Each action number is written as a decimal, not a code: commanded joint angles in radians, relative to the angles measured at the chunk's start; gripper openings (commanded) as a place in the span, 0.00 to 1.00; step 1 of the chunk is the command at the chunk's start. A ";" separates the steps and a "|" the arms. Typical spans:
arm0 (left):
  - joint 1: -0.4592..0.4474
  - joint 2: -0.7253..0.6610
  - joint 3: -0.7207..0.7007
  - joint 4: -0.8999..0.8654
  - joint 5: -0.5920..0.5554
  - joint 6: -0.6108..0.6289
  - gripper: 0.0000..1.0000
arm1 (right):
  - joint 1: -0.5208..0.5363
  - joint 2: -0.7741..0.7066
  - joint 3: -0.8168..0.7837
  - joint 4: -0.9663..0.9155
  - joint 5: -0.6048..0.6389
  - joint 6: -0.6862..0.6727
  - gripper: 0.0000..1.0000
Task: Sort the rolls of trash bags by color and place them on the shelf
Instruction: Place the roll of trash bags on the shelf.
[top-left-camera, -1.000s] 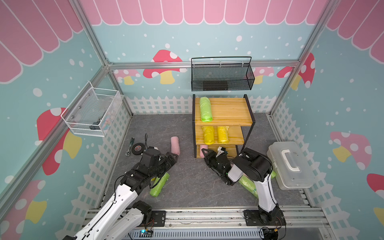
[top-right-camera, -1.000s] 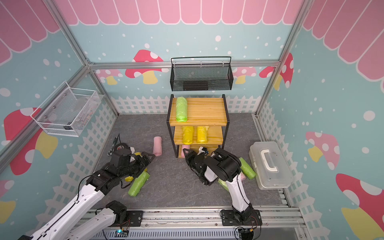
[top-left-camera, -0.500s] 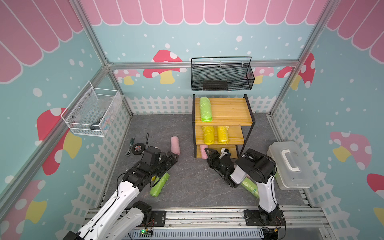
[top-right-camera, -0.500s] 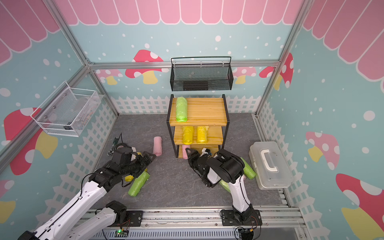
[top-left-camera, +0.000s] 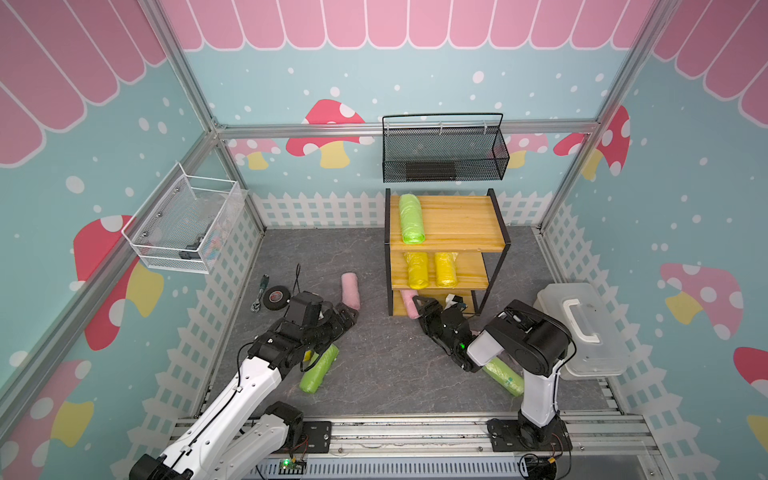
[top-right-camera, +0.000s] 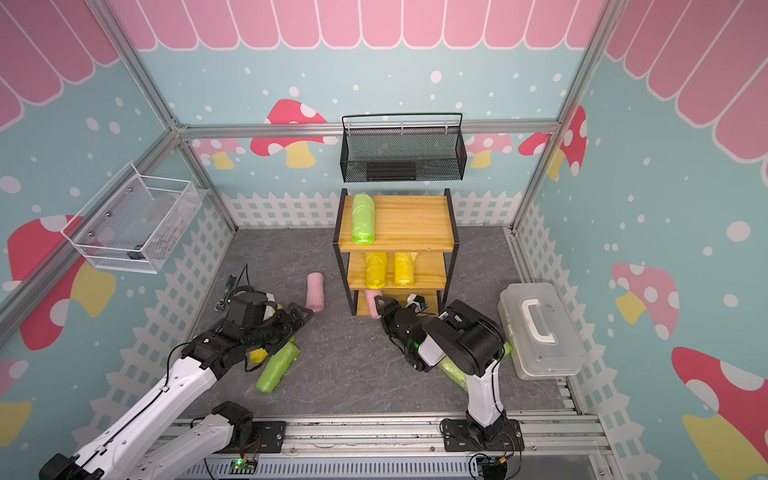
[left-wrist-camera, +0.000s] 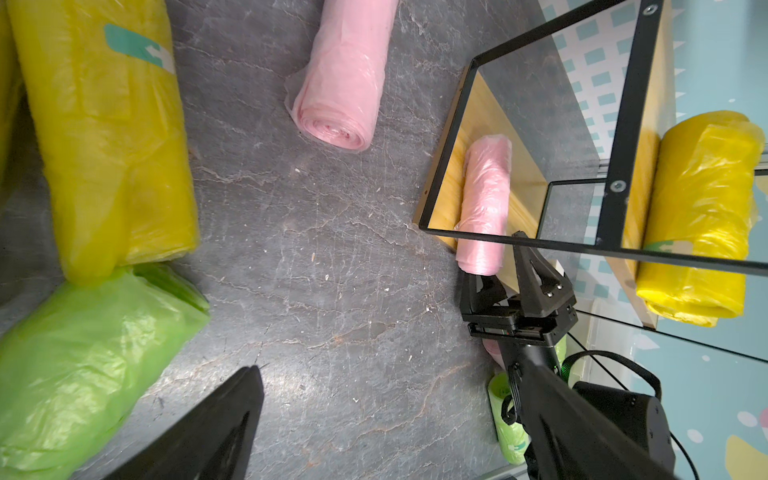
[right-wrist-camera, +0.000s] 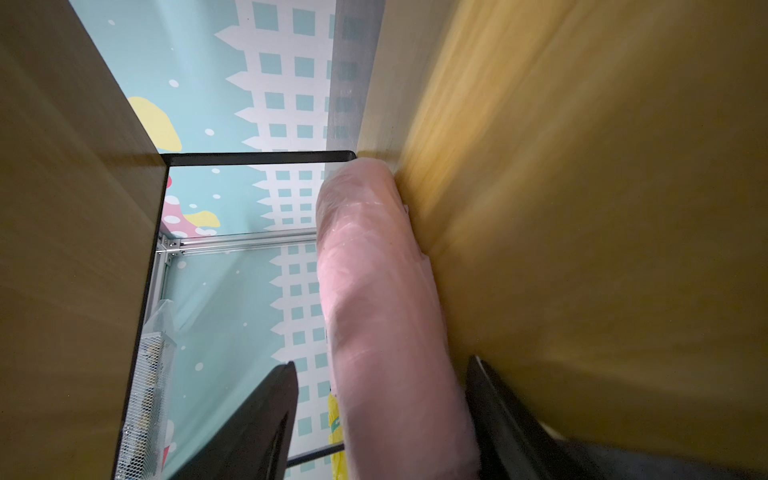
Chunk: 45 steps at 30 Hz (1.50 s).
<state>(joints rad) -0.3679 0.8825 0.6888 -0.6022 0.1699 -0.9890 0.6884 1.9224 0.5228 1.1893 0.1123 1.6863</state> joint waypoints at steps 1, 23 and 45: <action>0.009 -0.008 0.012 -0.015 0.008 0.032 0.99 | -0.005 -0.084 0.006 -0.148 0.022 -0.092 0.67; 0.047 0.054 0.002 -0.009 0.017 0.114 0.97 | -0.004 -0.285 -0.043 -0.385 -0.027 -0.348 0.67; 0.182 0.344 0.124 0.077 0.023 0.311 0.93 | 0.019 -0.905 -0.069 -1.094 -0.220 -0.826 0.63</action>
<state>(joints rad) -0.2142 1.1728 0.7376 -0.5476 0.1982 -0.7883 0.7021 1.0821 0.4759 0.2749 -0.0677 0.9569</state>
